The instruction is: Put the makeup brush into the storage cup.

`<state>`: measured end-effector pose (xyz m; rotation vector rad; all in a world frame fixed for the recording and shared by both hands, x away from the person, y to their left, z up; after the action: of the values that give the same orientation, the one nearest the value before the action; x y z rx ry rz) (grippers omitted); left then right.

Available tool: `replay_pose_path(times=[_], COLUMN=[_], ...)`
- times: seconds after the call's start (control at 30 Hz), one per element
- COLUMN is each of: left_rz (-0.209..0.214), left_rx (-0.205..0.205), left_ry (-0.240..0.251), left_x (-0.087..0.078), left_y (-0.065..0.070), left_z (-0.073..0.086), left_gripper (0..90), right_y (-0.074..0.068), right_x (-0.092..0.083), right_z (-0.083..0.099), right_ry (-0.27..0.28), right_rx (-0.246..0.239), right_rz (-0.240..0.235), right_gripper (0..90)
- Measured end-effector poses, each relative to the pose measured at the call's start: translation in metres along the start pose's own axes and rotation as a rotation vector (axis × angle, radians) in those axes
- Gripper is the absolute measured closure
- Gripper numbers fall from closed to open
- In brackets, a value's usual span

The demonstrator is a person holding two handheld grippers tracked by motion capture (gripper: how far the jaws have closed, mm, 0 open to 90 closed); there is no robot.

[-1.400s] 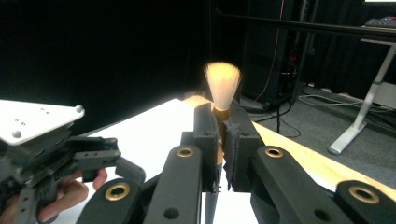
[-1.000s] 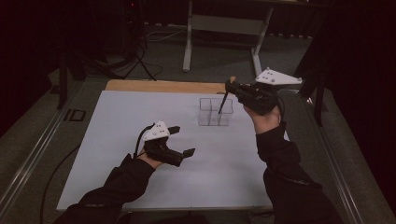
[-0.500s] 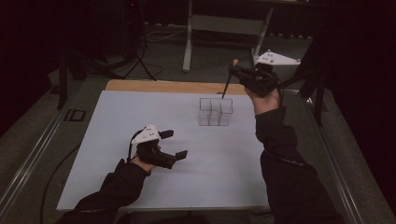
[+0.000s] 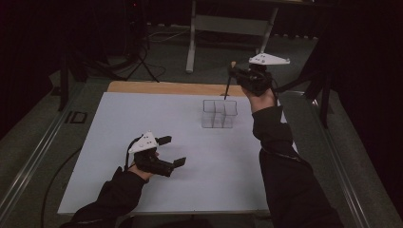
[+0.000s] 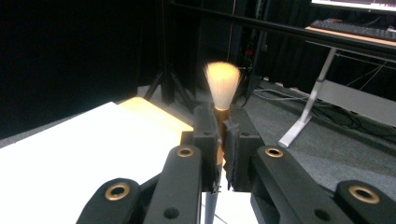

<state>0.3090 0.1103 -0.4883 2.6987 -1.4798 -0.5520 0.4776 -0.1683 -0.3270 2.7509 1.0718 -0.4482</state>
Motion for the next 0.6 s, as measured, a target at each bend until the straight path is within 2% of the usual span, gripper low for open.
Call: replay_pose_path(times=[0.5,0.6], left_rz=[-0.005,-0.004], left_rx=[-0.005,-0.004], left_ry=[0.013,0.008], left_x=[-0.002,-0.001], left_y=[0.0,0.0], left_z=[0.003,0.005], left_gripper=[1.7,1.7], right_y=[0.009,0.01], right_x=[0.03,0.034], right_z=[0.038,0.044], right_ry=[-0.057,-0.055], right_rx=[0.038,0.054], right_rz=[0.02,0.009], right_gripper=[84.4,84.4])
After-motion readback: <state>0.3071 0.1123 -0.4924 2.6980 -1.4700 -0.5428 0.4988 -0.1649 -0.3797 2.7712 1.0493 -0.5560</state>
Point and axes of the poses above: each handheld gripper's, and its own axes: x roughly forward along the jaws, z roughly out of its underside, y roughly to its right, the point moved 3 cm from there along x, roughly forward along the jaws, and after that the axes turned 1 degree about -y, right-handed, at the moved point
